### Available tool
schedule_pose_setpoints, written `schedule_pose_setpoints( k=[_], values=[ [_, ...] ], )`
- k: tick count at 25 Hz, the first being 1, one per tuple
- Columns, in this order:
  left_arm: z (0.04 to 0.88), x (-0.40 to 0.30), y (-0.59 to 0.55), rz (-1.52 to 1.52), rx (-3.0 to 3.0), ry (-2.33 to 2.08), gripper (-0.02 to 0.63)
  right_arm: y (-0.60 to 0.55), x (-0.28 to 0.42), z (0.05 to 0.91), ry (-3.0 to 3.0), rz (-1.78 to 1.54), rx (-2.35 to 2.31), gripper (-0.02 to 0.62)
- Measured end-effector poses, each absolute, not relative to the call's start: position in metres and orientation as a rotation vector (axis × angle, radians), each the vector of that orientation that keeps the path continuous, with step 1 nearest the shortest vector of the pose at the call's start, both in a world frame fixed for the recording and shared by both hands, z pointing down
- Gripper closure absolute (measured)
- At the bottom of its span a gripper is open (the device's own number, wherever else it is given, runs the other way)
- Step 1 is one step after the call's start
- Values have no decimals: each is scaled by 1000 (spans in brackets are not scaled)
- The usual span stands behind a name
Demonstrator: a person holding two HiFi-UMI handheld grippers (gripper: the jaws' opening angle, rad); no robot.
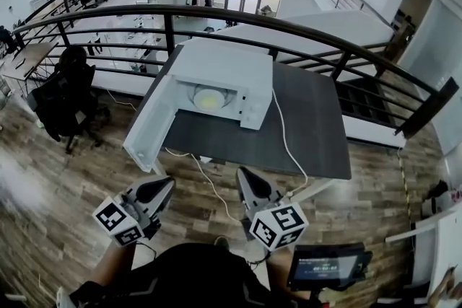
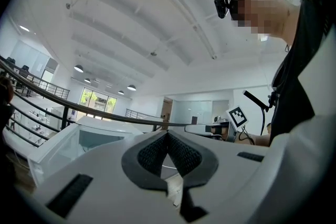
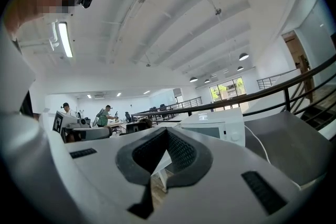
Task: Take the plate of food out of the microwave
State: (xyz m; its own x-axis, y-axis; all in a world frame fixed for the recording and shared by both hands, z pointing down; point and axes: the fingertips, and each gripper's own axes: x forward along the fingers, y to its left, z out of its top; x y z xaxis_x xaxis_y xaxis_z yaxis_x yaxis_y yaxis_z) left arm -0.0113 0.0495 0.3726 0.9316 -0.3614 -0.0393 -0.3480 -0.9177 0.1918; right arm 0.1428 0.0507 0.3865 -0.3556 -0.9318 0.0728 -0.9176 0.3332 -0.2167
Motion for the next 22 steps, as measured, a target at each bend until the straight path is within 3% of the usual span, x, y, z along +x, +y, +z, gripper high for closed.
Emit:
schedule_pose_setpoints(
  k=[12, 22],
  values=[
    [375, 36, 11, -42, 2898, -700, 603, -2, 194, 401, 2567, -427, -1616, 595],
    [360, -1, -49, -107, 2907, -682, 603, -58, 163, 401, 2534, -444, -1668, 595]
  ],
)
